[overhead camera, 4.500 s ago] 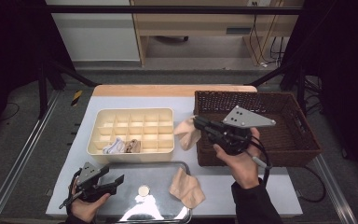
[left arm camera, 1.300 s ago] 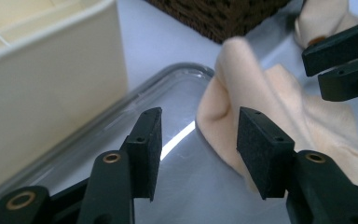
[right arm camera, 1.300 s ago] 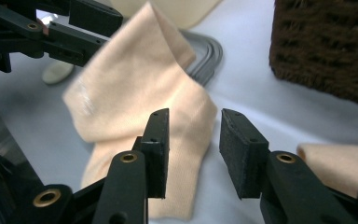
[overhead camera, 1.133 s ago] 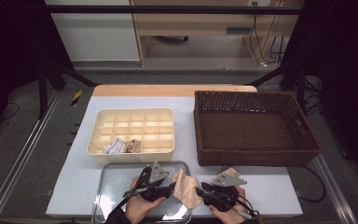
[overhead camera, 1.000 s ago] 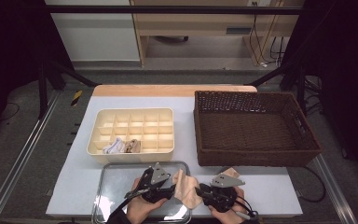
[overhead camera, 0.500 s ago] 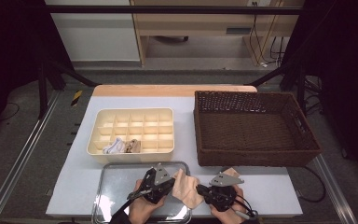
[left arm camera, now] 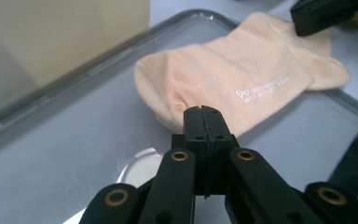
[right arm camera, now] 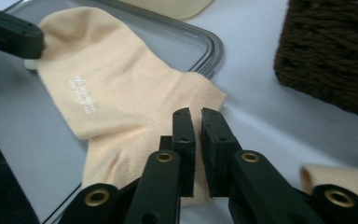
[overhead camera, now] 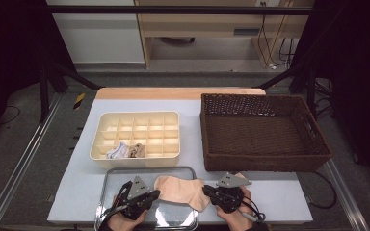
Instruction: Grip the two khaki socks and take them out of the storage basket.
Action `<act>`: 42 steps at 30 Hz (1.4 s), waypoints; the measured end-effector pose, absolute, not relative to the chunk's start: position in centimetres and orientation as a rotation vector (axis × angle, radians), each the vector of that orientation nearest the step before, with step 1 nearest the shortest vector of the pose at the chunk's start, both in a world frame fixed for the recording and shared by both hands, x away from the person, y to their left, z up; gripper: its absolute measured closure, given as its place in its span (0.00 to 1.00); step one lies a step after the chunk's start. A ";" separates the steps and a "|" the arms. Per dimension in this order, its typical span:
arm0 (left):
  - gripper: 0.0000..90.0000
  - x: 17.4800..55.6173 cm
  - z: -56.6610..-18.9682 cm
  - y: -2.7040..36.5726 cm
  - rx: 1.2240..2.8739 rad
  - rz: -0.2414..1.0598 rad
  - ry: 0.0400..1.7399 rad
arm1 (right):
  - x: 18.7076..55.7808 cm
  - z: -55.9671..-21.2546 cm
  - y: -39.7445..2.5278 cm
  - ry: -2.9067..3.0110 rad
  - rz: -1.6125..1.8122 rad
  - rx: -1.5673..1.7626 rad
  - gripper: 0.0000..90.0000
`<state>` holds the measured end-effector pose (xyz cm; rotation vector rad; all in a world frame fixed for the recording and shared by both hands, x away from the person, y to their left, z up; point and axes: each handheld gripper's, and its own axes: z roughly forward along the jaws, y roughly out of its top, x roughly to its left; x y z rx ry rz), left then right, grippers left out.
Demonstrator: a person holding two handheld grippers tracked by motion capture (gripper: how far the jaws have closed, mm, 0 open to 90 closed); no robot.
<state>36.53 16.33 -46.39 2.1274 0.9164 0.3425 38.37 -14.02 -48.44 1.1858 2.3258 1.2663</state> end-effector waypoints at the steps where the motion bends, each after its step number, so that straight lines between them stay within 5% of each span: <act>1: 0.99 36.3 -46.5 16.5 2.116 0.346 0.919 | 38.4 -48.5 -13.9 2.328 1.262 1.185 0.92; 7: 0.65 37.1 -45.9 17.2 2.040 0.449 0.966 | 38.0 -48.2 -14.5 2.271 1.287 1.190 0.81; 10: 0.57 38.1 -46.0 17.2 2.029 0.478 0.980 | 37.4 -48.2 -15.1 2.262 1.288 1.208 0.78; 13: 0.61 38.9 -46.5 17.1 2.054 0.468 0.986 | 37.2 -48.5 -15.2 2.280 1.284 1.225 0.79; 18: 0.93 39.4 -47.2 17.0 2.099 0.411 0.984 | 37.5 -49.1 -14.3 2.342 1.251 1.193 0.88; 21: 0.97 38.9 -46.9 17.4 2.105 0.401 0.982 | 37.6 -48.9 -14.3 2.356 1.246 1.185 0.94; 33: 0.95 36.1 -47.3 19.6 2.111 0.402 1.015 | 38.5 -48.5 -12.6 2.367 1.246 1.161 0.93; 42: 0.65 36.1 -45.8 20.7 1.984 0.430 1.022 | 37.9 -46.2 -17.7 2.145 1.282 1.211 0.88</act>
